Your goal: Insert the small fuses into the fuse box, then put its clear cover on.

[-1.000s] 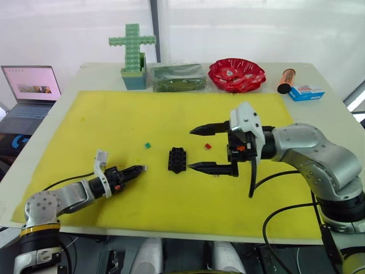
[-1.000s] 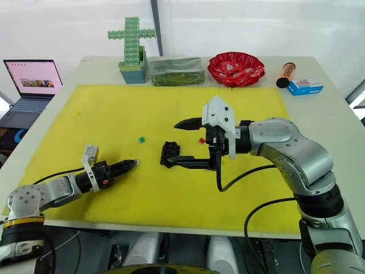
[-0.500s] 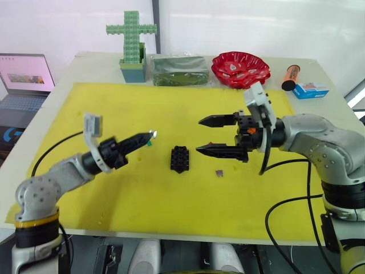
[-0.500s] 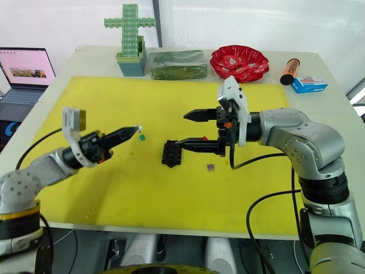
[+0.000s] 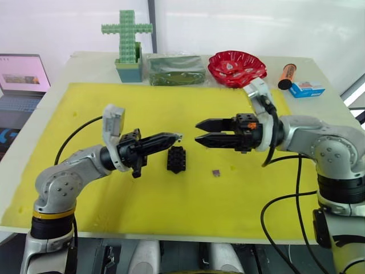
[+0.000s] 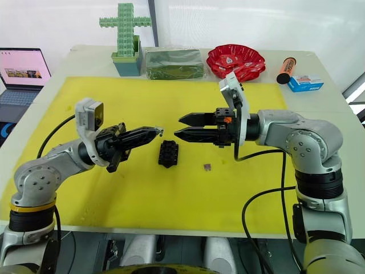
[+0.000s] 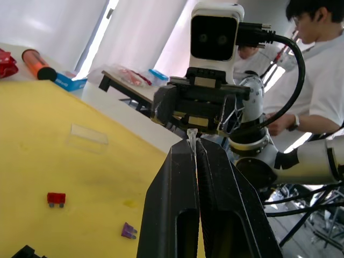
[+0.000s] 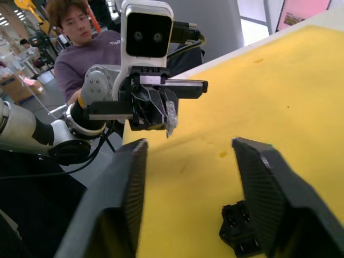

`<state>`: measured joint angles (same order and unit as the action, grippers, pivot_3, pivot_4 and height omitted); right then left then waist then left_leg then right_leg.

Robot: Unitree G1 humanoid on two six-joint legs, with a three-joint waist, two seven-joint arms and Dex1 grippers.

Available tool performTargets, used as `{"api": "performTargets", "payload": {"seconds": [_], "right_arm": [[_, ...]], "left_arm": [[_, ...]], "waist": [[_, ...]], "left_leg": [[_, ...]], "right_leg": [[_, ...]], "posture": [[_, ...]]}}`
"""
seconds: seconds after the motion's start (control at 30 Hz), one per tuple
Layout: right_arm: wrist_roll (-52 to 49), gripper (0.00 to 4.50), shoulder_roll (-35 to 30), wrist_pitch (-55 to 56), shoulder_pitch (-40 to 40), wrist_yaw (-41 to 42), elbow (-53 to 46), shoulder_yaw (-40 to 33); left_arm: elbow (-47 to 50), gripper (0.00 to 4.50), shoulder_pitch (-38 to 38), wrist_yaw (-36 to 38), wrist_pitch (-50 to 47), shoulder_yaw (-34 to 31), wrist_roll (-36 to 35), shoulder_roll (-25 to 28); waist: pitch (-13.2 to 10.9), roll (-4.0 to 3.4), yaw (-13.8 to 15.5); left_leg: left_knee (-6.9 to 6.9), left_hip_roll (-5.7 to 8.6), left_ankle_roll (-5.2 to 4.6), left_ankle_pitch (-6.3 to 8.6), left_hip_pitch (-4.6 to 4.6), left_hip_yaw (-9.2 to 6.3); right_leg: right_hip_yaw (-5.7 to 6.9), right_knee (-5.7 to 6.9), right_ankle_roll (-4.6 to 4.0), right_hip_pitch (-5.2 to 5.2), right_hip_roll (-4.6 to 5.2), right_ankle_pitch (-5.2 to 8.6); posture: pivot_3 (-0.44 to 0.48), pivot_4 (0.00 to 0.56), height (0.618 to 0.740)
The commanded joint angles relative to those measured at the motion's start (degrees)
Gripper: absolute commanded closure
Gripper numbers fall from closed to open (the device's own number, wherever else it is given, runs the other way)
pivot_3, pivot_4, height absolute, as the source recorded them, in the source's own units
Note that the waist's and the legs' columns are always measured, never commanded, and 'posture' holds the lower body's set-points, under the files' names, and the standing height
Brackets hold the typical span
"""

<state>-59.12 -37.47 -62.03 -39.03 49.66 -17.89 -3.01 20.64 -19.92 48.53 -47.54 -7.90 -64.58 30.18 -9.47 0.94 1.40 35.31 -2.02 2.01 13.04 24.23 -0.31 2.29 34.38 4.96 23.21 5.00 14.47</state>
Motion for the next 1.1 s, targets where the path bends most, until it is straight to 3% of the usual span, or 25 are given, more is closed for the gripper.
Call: {"api": "performTargets", "payload": {"seconds": [0.03, 1.1], "right_arm": [[-2.21, 2.35, 0.05, -0.46, -0.75, -0.84, -2.12, -1.49], [-3.86, 2.35, 0.77, -1.05, -0.13, -2.90, -3.90, 0.37]], "left_arm": [[1.56, 4.50, -1.00, 1.05, 1.78, 0.38, 0.80, -0.26], [2.22, 4.50, -1.13, 2.08, 2.13, 2.41, 1.47, -0.83]], "waist": [[0.00, 0.00, -0.02], [0.00, 0.00, -0.66]], "left_leg": [[0.04, 0.00, 0.00, 0.00, -0.01, 0.00], [0.44, 0.01, -0.03, 0.01, -0.13, -0.01]], "right_leg": [[0.00, 0.00, -0.01, -0.03, 0.00, -0.01], [-0.12, 0.72, 0.26, -0.04, -0.02, -0.10]], "posture": [[0.000, 0.150, 0.740], [0.000, 0.150, 0.740]]}}
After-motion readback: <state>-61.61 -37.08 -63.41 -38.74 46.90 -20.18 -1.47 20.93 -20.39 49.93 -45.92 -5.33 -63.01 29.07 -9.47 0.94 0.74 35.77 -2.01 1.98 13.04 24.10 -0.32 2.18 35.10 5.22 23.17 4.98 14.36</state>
